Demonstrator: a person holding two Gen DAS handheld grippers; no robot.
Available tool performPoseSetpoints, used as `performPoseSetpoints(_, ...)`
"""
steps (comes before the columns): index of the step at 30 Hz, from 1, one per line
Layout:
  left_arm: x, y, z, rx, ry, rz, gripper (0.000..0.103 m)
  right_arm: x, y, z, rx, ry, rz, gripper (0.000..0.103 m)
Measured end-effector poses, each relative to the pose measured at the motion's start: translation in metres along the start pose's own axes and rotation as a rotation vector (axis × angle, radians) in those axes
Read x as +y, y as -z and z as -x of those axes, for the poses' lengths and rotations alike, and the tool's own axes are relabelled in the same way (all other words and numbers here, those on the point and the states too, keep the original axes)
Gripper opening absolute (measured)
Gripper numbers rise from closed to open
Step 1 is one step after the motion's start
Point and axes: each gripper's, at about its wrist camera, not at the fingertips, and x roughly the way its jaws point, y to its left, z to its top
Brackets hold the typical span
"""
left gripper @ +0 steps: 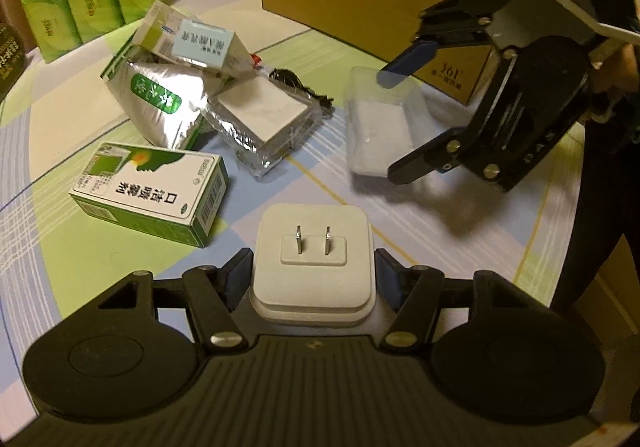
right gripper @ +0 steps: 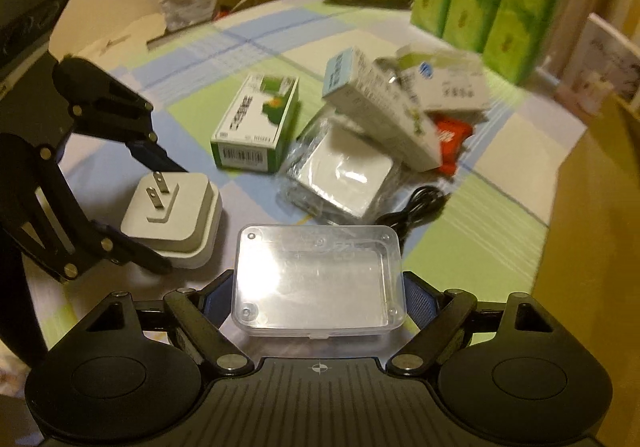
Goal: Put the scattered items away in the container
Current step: 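Carry both items into the cardboard box and open both tools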
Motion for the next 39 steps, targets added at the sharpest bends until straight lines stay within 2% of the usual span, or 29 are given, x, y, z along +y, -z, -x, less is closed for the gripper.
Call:
performPoseSetpoints(4,-0.009,-0.013,0.017,-0.04,0.001,-0.006,0.06,0.0,-0.002,0.031,-0.063,0.038,-0.031,0.083)
performPoseSetpoints(9,-0.027,-0.046,0.039,-0.097,-0.014,-0.042,0.06,-0.012,-0.005,0.078,-0.147,0.101,-0.094,0.083)
performPoseSetpoints(14,-0.052,-0.096,0.051,-0.171,-0.004,-0.09,0.06,-0.044,-0.002,0.127,-0.21,0.203,-0.171,0.083)
performPoseSetpoints(20,-0.094,-0.157,0.046,-0.235,0.03,-0.166,0.06,-0.096,0.018,0.167,-0.215,0.336,-0.254,0.083)
performPoseSetpoints(28,-0.134,-0.227,0.007,-0.259,0.073,-0.248,0.06,-0.147,0.051,0.177,-0.157,0.438,-0.283,0.083)
performPoseSetpoints(34,-0.154,-0.249,-0.034,-0.215,0.069,-0.343,0.06,-0.164,0.064,0.165,-0.13,0.452,-0.285,0.083)
performPoseSetpoints(39,-0.158,-0.252,-0.056,-0.185,0.069,-0.376,0.06,-0.171,0.072,0.161,-0.123,0.454,-0.277,0.083)
